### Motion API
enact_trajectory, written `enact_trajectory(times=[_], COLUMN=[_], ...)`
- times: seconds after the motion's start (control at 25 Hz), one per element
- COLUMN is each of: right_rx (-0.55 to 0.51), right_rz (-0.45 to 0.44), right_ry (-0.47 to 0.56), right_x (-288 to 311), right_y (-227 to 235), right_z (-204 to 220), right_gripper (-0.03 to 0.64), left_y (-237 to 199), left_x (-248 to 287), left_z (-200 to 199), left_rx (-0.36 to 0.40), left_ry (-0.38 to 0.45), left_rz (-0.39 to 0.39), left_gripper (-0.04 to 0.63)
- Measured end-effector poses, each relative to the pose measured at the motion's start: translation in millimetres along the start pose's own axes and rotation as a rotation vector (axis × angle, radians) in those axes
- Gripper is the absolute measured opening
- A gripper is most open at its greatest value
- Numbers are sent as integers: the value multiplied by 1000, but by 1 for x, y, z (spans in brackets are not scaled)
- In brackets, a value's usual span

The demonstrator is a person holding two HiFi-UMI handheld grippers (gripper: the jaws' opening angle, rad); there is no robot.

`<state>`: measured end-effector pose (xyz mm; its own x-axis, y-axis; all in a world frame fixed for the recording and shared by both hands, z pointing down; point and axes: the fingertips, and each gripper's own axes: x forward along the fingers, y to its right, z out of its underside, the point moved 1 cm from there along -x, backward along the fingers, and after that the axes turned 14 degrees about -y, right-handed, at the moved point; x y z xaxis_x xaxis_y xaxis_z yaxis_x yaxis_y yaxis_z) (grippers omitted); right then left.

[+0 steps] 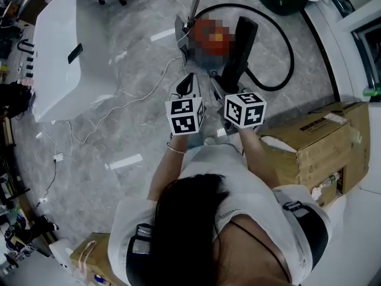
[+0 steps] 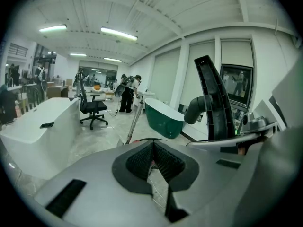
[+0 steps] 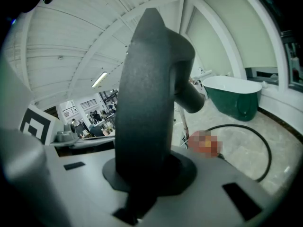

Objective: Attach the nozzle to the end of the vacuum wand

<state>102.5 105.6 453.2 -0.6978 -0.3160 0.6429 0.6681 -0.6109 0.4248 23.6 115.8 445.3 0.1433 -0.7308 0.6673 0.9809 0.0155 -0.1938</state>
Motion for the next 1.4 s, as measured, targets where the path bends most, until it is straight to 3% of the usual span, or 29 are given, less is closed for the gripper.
enact_trajectory(times=[1.0,1.4], right_rx=[16,56], right_rz=[49,88], right_ry=[27,70], right_x=[79,100], right_y=[-2,6], right_z=[-102,-128], right_gripper=[63,63], left_y=[-74,-95], left_x=[61,88], left_z=[-105,-126], left_rx=[76,120], left_ry=[39,36], left_rz=[76,123], left_gripper=[3,3])
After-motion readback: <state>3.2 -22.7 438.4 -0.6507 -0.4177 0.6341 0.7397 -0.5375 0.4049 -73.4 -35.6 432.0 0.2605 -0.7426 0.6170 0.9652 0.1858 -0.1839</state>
